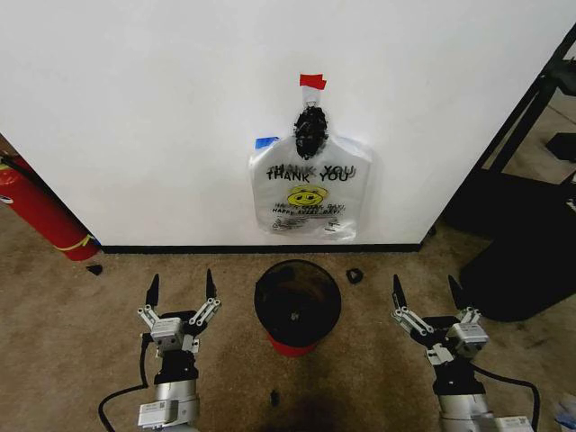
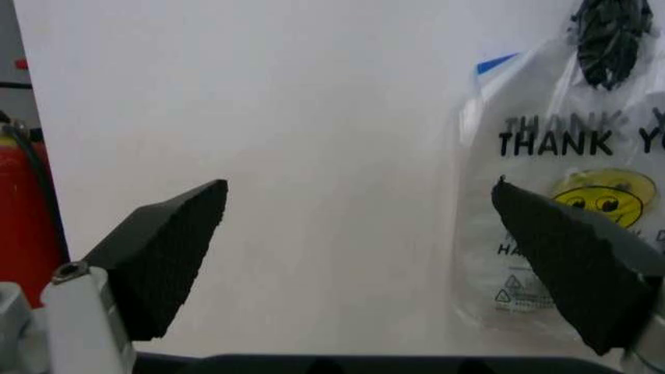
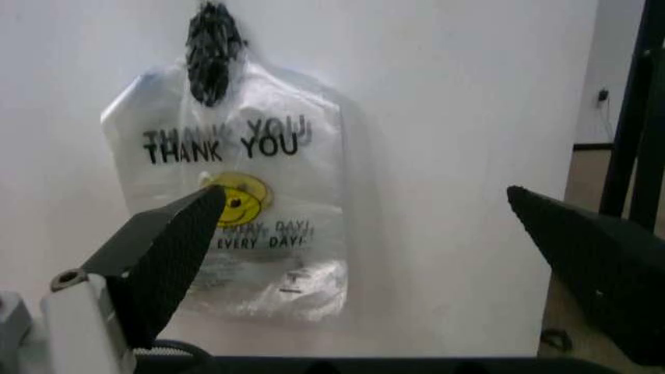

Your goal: Pick up the garbage bag from the wall and place it over the trash bin.

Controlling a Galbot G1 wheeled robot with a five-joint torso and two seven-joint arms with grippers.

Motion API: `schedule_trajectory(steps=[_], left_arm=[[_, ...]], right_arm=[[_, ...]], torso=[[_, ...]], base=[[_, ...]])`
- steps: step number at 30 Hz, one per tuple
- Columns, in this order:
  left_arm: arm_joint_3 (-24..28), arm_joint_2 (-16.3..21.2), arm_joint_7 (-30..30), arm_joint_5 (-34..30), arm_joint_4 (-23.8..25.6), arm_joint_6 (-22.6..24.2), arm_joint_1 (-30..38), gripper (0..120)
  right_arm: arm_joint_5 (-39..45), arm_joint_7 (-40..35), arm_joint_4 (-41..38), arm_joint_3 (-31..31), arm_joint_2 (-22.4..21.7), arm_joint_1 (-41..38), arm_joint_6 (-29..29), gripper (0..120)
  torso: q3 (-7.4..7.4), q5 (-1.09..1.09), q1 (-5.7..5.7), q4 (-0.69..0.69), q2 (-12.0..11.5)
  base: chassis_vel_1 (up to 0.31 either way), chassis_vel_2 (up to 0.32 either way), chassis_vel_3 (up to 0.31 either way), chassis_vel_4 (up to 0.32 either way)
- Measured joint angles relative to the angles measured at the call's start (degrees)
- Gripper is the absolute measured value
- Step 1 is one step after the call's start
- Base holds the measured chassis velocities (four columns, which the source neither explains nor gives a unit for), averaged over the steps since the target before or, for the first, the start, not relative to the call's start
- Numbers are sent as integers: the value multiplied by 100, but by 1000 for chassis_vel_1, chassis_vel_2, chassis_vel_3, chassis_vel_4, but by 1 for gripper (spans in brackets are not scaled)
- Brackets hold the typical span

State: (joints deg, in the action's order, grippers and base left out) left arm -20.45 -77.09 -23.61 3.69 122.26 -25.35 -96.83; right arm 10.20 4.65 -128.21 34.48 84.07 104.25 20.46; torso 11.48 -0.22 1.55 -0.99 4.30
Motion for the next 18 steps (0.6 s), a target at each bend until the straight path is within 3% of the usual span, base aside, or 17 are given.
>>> schedule_trajectory(steps=[18], left_arm=[[-223, 53, -8, -157, 60, -2, 19, 100]], right_arm=[[527, 266, 599, -185, -777, -883, -403, 100]], torso=[[0, 0, 0, 0, 0]], base=[[0, 0, 0, 0]])
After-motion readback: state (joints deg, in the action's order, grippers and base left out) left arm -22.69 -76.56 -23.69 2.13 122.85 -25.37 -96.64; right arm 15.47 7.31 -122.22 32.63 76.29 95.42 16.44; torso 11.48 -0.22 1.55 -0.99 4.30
